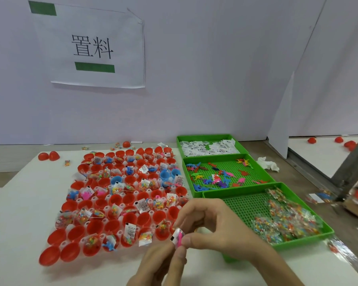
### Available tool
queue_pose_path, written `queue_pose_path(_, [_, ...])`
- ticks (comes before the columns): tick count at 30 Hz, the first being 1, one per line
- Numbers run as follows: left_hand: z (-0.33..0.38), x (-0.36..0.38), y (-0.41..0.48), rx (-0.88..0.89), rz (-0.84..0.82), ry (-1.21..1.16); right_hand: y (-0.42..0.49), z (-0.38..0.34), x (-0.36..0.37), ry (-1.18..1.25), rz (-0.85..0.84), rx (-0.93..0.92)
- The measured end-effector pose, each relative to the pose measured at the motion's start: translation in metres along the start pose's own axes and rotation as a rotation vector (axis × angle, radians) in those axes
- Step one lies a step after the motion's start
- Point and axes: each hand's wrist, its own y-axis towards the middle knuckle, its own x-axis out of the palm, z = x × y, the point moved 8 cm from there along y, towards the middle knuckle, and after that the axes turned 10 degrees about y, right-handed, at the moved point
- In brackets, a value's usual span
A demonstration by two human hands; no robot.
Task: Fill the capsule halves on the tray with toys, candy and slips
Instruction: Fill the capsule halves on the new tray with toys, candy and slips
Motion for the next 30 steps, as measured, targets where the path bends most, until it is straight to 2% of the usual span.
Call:
queue_pose_path(1, [-0.005, -0.018, 0.005, 0.061, 0.14, 0.008, 0.0, 0.002, 0.0, -0.009, 0.004, 0.002])
queue_pose_path(3, [-0.009, -0.015, -0.005, 0.163, 0.201, 0.087, 0.001, 0.005, 0.0, -0.021, 0.01, 0.019])
queue_pose_path(4, [-0.015, -0.015, -0.003, 0.138, 0.275, 0.027, 0.0, 0.007, 0.001, -0.036, 0.013, 0.029])
queue_pose_path(8, [-0.029, -0.019, 0.005, 0.044, 0.28, -0.105, 0.0, -0.001, -0.006, -0.209, 0.052, 0.003])
queue_pose_path(12, [-0.029, -0.015, 0.003, 0.034, 0.265, -0.142, -0.014, -0.018, -0.073, -0.492, 0.38, -0.014])
queue_pose_path(15, [-0.031, -0.014, 0.002, 0.022, 0.257, -0.184, -0.039, -0.009, -0.129, -0.705, 0.509, 0.199])
queue_pose_path(18, [-0.044, -0.012, 0.004, -0.037, 0.271, -0.264, -0.067, 0.008, -0.163, -0.721, 0.499, 0.435])
queue_pose_path(22, [-0.055, -0.011, 0.005, -0.166, 0.262, -0.401, -0.078, 0.024, -0.16, -0.631, 0.341, 0.624])
queue_pose_path(26, [-0.055, -0.01, 0.005, -0.217, 0.266, -0.502, -0.069, 0.029, -0.155, -0.645, 0.3, 0.61])
queue_pose_path(30, [-0.052, -0.009, 0.005, -0.213, 0.255, -0.52, -0.062, 0.019, -0.154, -0.719, 0.335, 0.469])
